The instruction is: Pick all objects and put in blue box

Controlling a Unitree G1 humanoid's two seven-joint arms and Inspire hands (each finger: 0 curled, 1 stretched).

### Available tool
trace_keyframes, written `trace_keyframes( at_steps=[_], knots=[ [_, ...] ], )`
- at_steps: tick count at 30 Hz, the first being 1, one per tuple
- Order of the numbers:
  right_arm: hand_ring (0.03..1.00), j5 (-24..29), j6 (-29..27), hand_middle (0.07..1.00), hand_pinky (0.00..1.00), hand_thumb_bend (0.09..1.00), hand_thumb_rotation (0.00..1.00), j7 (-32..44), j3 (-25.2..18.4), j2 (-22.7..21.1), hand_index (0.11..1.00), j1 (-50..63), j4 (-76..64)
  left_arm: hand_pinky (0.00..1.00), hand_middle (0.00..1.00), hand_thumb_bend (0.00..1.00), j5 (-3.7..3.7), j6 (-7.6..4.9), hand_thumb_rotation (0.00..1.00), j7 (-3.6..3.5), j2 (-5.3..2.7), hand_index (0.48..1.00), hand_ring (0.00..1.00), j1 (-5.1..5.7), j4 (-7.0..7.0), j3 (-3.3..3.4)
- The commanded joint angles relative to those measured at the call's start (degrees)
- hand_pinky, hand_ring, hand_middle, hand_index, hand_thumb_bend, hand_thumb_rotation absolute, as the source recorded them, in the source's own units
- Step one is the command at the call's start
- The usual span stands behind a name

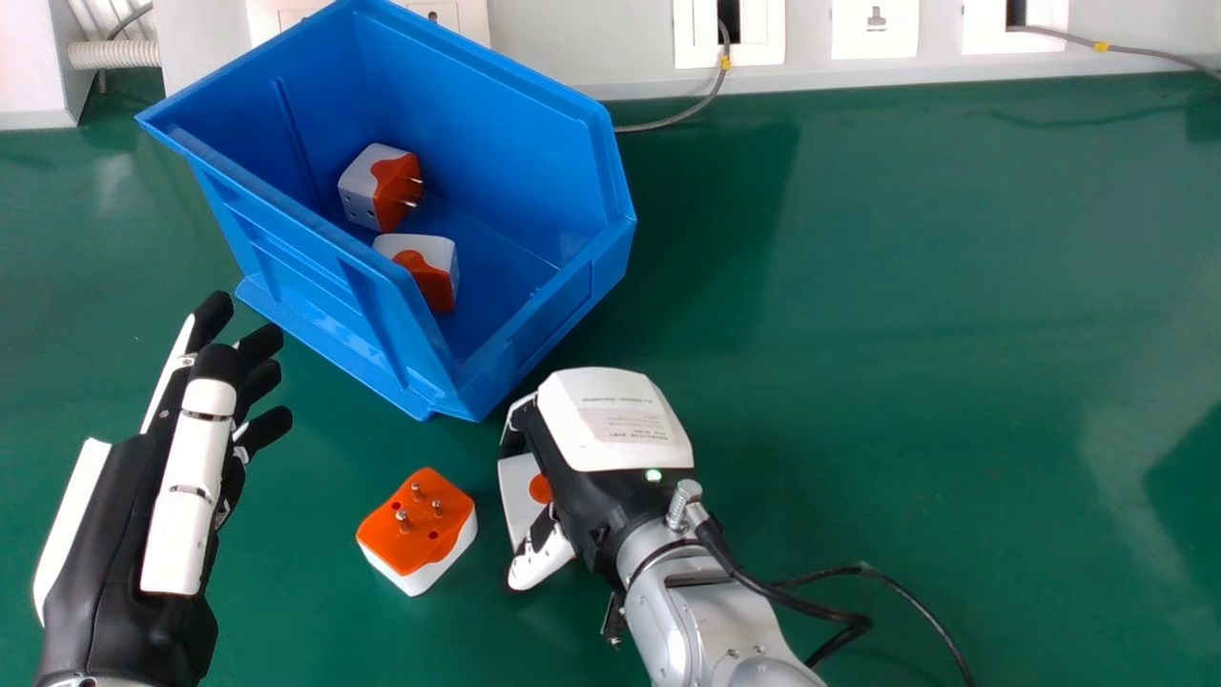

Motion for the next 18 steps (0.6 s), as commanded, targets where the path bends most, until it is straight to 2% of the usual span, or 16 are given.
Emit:
trace_keyframes(
  at_steps=[1,2,3,4,5,6,8,11,18],
  knots=[
    [0.738,0.0,-1.3,0.768,0.61,0.515,0.13,0.6,0.0,-1.2,0.494,-0.3,1.0,0.89,0.93,0.41,-0.75,-0.02,1.0,-0.16,0.78,0.976,0.94,-0.2,-1.07,0.52],
    [0.701,0.4,-2.5,0.728,0.57,0.513,0.13,0.5,-0.2,-1.7,0.492,-0.3,1.2,0.89,0.93,0.41,-0.76,0.04,1.0,-0.17,0.8,0.977,0.94,-0.17,-1.13,0.59],
    [0.701,0.8,-3.7,0.728,0.57,0.513,0.13,0.3,-0.4,-2.2,0.492,-0.3,1.5,0.89,0.93,0.41,-0.72,0.06,1.0,-0.17,0.81,0.977,0.94,-0.17,-1.12,0.62],
    [0.645,0.9,-4.6,0.677,0.53,0.513,0.1,0.1,-0.5,-2.4,0.501,-0.3,1.7,0.89,0.93,0.41,-0.73,0.05,1.0,-0.2,0.84,0.978,0.94,-0.12,-1.13,0.69],
    [0.645,1.0,-5.7,0.677,0.53,0.513,0.1,-0.3,-0.6,-2.8,0.501,-0.5,2.2,0.89,0.93,0.41,-0.74,0.01,1.0,-0.25,0.85,0.978,0.94,-0.11,-1.09,0.72],
    [0.597,1.0,-6.5,0.642,0.49,0.513,0.08,-0.6,-0.7,-2.9,0.506,-0.6,2.5,0.89,0.93,0.41,-0.75,0.0,1.0,-0.29,0.86,0.978,0.94,-0.11,-1.07,0.74],
    [0.563,0.8,-7.8,0.617,0.46,0.51,0.06,-1.2,-0.7,-3.3,0.498,-0.9,3.2,0.89,0.93,0.41,-0.68,0.21,1.0,-0.25,0.93,0.978,0.94,-0.16,-1.19,0.8],
    [0.538,0.1,-9.1,0.597,0.44,0.508,0.05,-2.4,-0.8,-3.9,0.488,-1.1,3.6,0.89,0.94,0.42,-0.59,0.59,1.0,-0.14,1.0,0.979,0.94,-0.17,-1.62,0.78],
    [0.502,0.1,-10.4,0.568,0.4,0.505,0.03,-3.4,-1.5,-4.6,0.472,-0.9,3.0,0.89,0.94,0.42,-1.15,0.74,1.0,-0.19,1.11,0.979,0.94,-0.15,-1.66,1.05]
  ],
)
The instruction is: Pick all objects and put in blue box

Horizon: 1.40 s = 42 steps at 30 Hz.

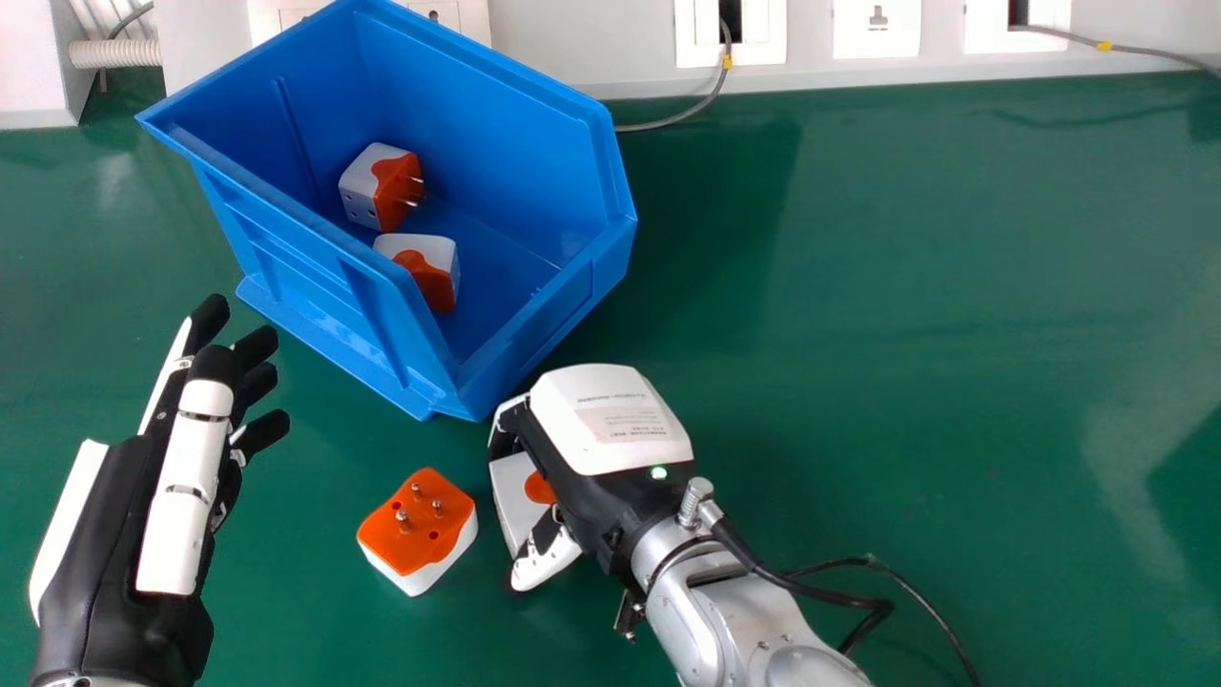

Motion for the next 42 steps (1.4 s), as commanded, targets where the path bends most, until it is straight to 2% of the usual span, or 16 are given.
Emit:
trace_keyframes(
  at_steps=[1,8,19,23,30,37,42],
  knots=[
    [0.49,-0.5,0.5,0.557,0.39,0.504,0.03,-0.7,-0.7,-0.9,0.466,0.2,-0.2,0.89,0.94,0.42,-0.66,-0.37,1.0,0.01,0.49,0.979,0.94,-0.09,-1.52,0.64],
    [0.464,-0.3,1.9,0.538,0.36,0.501,0.01,-0.7,-2.0,-0.5,0.461,0.8,-1.7,0.89,0.94,0.42,-0.45,-0.12,1.0,0.38,0.76,0.98,0.94,0.02,-1.96,0.51],
    [0.453,-0.6,7.1,0.532,0.35,0.498,0.0,4.1,-3.4,-1.7,0.459,3.0,-9.6,0.89,0.94,0.42,-0.04,0.71,1.0,0.81,1.04,0.981,0.94,-0.01,-2.47,0.2],
    [0.451,-0.6,9.2,0.531,0.34,0.497,0.0,6.9,-3.9,-2.7,0.462,5.2,-15.5,0.89,0.94,0.42,-0.12,1.19,1.0,0.71,1.41,0.982,0.93,-0.44,-2.35,0.32],
    [0.449,-0.9,11.8,0.533,0.34,0.496,0.0,11.6,-4.7,-4.3,0.47,8.7,-24.7,0.88,0.94,0.42,-0.54,1.47,1.0,0.43,1.55,0.982,0.93,-0.47,-2.48,0.38],
    [0.447,-1.1,12.5,0.541,0.33,0.493,0.0,13.5,-5.2,-5.1,0.487,10.6,-30.7,0.88,0.94,0.42,-0.66,1.97,1.0,0.33,1.58,0.981,0.93,-0.68,-2.83,0.27],
    [0.447,-0.6,12.0,0.543,0.33,0.492,0.0,13.7,-6.2,-5.1,0.491,11.9,-33.4,0.88,0.93,0.42,-0.64,1.73,1.0,0.13,1.6,0.98,0.93,-0.41,-2.93,0.38]
  ],
)
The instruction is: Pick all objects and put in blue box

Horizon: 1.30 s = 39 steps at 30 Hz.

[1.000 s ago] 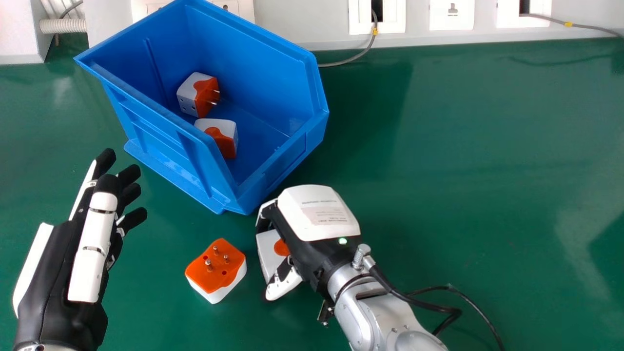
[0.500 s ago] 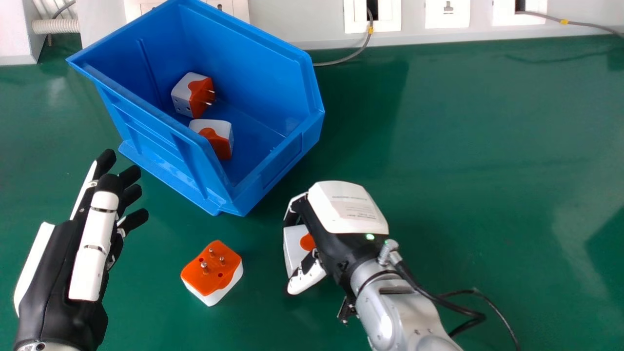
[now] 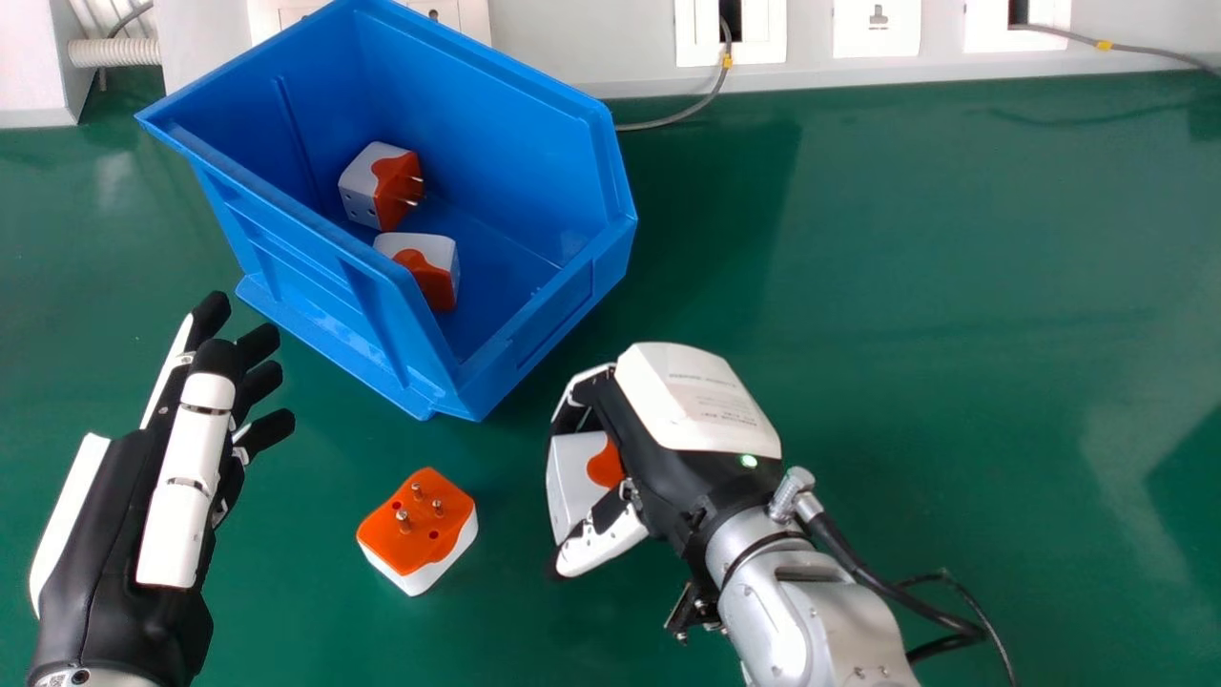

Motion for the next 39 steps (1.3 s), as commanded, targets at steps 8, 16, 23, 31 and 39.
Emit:
trace_keyframes(
  at_steps=[8,16,23,31,39],
  knots=[
    [0.438,2.1,-2.4,0.548,0.32,0.489,0.0,-0.2,-3.1,0.0,0.504,3.5,-7.8,0.87,0.93,0.42,-0.13,-0.63,1.0,-0.21,0.61,0.975,0.93,0.02,-1.51,0.47],
    [0.417,3.2,-2.6,0.545,0.28,0.484,0.0,0.7,-5.1,0.4,0.511,6.6,-15.2,0.87,0.93,0.42,-0.27,-0.81,1.0,-0.46,0.62,0.972,0.93,0.12,-1.29,0.52],
    [0.407,1.6,-0.8,0.537,0.26,0.481,0.0,2.9,-6.0,0.8,0.524,7.3,-21.4,0.87,0.93,0.42,-0.4,-1.15,1.0,-0.71,0.58,0.971,0.93,0.0,-0.89,0.61],
    [0.414,-1.1,0.4,0.537,0.28,0.483,0.0,4.7,-7.2,1.6,0.535,6.3,-27.2,0.87,0.93,0.41,-0.57,-1.45,1.0,-0.64,0.14,0.97,0.93,-0.23,-0.32,0.51],
    [0.423,-2.0,-0.7,0.54,0.3,0.485,0.0,4.3,-9.3,1.8,0.538,2.7,-28.2,0.87,0.93,0.4,-0.36,-2.24,1.0,-0.66,-0.03,0.97,0.93,-0.67,0.45,0.04]
  ],
)
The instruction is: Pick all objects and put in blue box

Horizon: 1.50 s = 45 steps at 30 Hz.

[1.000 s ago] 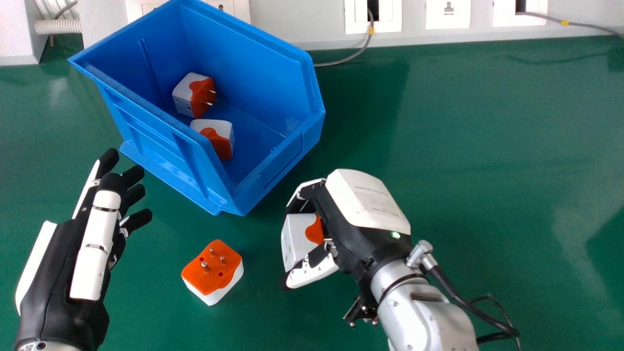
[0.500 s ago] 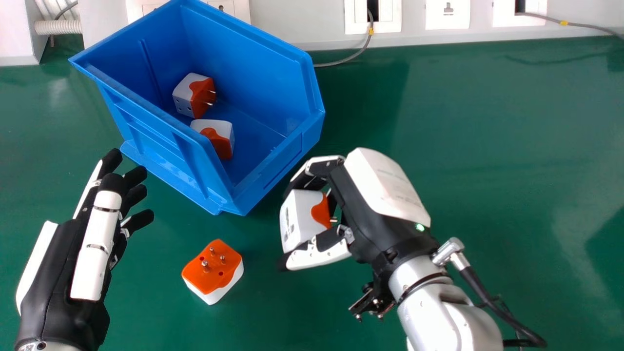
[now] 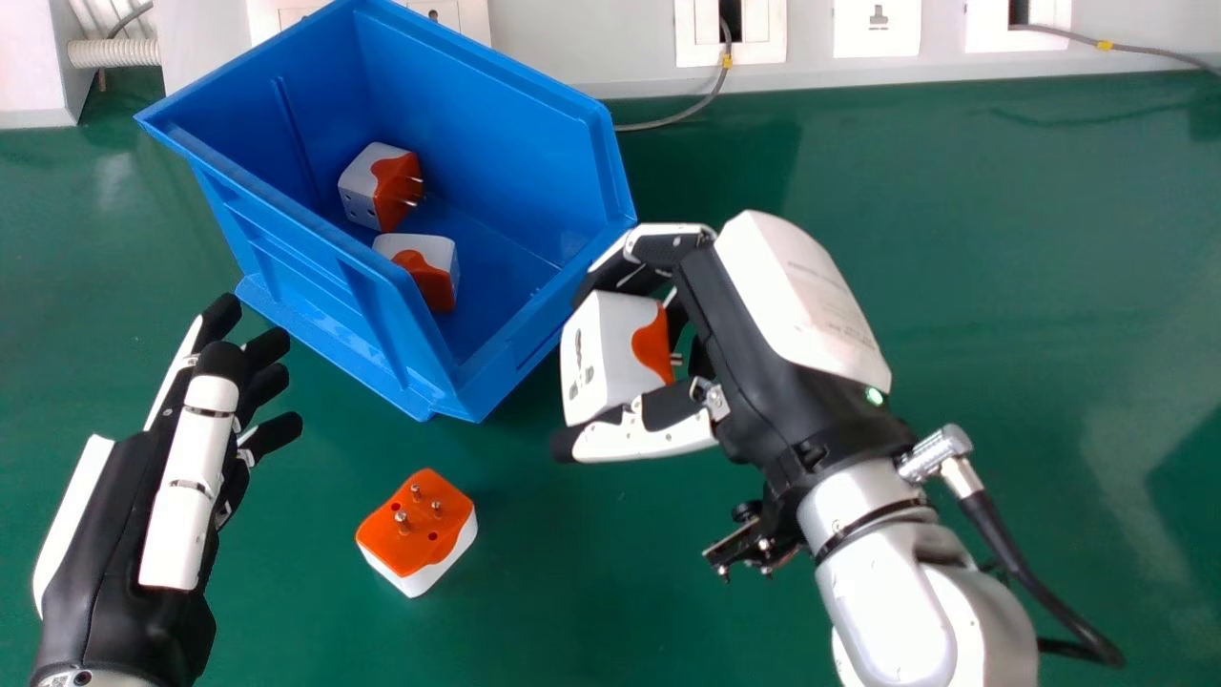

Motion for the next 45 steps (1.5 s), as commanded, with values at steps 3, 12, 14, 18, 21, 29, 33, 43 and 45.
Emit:
trace_keyframes(
  at_steps=[3,12,14,18,21,29,33,43,45],
  knots=[
    [0.424,-1.3,-2.1,0.539,0.3,0.485,0.0,-1.4,-1.8,0.9,0.54,-5.2,-1.3,0.87,0.93,0.4,-0.25,-1.71,1.0,-0.2,0.11,0.969,0.93,-0.5,-0.18,-0.04],
    [0.426,0.3,-5.2,0.538,0.3,0.486,0.0,-4.0,-3.9,1.4,0.543,-11.8,3.9,0.87,0.93,0.4,-0.38,-1.91,1.0,-0.58,0.13,0.969,0.93,-0.26,-0.54,0.12],
    [0.424,0.8,-6.1,0.538,0.29,0.485,0.0,-4.8,-4.4,1.6,0.545,-13.7,6.1,0.88,0.93,0.4,-0.3,-1.98,1.0,-0.53,0.0,0.971,0.93,-0.3,-0.47,-0.06],
    [0.423,1.5,-7.5,0.537,0.29,0.484,0.0,-6.7,-5.2,2.4,0.547,-18.6,11.6,0.88,0.93,0.4,-0.13,-1.74,1.0,-0.31,-0.2,0.972,0.93,-0.23,-0.99,-0.53],
    [0.423,2.1,-8.9,0.536,0.29,0.484,0.0,-9.0,-5.4,3.3,0.548,-23.2,18.0,0.88,0.93,0.39,-0.21,-1.68,1.0,-0.3,-0.02,0.974,0.93,-0.43,-0.98,-0.42],
    [0.421,5.2,-13.1,0.539,0.29,0.484,0.0,-15.6,-5.6,5.9,0.544,-35.9,38.7,0.89,0.93,0.4,-0.58,-2.03,1.0,-0.48,0.22,0.975,0.93,-0.98,-0.51,0.07],
    [0.422,6.0,-14.3,0.54,0.29,0.485,0.0,-16.1,-4.5,6.7,0.54,-41.8,48.0,0.89,0.93,0.4,-0.86,-2.02,1.0,-0.57,0.2,0.975,0.93,-1.08,-0.64,0.33],
    [0.427,7.5,-20.6,0.548,0.29,0.484,0.0,-18.9,-1.7,8.2,0.544,-55.0,72.2,0.89,0.93,0.38,-1.61,-3.72,1.0,-0.78,-0.61,0.977,0.94,-0.38,0.02,0.79],
    [0.428,7.5,-22.1,0.547,0.29,0.485,0.0,-20.1,-1.0,8.5,0.546,-57.0,76.2,0.89,0.93,0.38,-1.8,-4.12,1.0,-0.83,-0.77,0.977,0.94,-0.11,0.14,0.8]
  ],
)
